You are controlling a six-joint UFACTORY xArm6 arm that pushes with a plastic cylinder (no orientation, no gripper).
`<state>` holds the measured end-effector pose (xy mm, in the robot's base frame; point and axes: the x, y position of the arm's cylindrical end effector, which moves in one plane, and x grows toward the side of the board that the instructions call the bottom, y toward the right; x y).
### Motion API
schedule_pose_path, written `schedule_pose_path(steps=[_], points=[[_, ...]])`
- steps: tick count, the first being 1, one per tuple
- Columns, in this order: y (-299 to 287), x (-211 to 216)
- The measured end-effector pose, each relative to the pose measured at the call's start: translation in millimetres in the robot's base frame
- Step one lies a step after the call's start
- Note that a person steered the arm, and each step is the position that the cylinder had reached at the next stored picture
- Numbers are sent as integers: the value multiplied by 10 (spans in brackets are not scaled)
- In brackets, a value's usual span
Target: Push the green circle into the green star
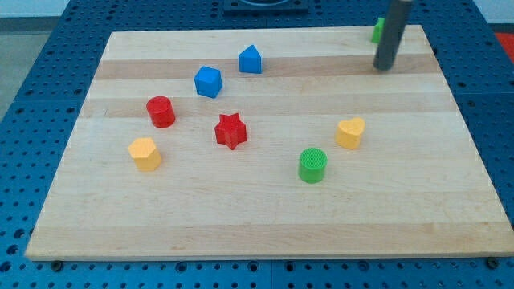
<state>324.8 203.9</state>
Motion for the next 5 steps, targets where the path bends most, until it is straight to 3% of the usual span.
schedule_pose_path(steps=[2,4,5], points=[[152,1129],[-497,2068],[-1196,1883]])
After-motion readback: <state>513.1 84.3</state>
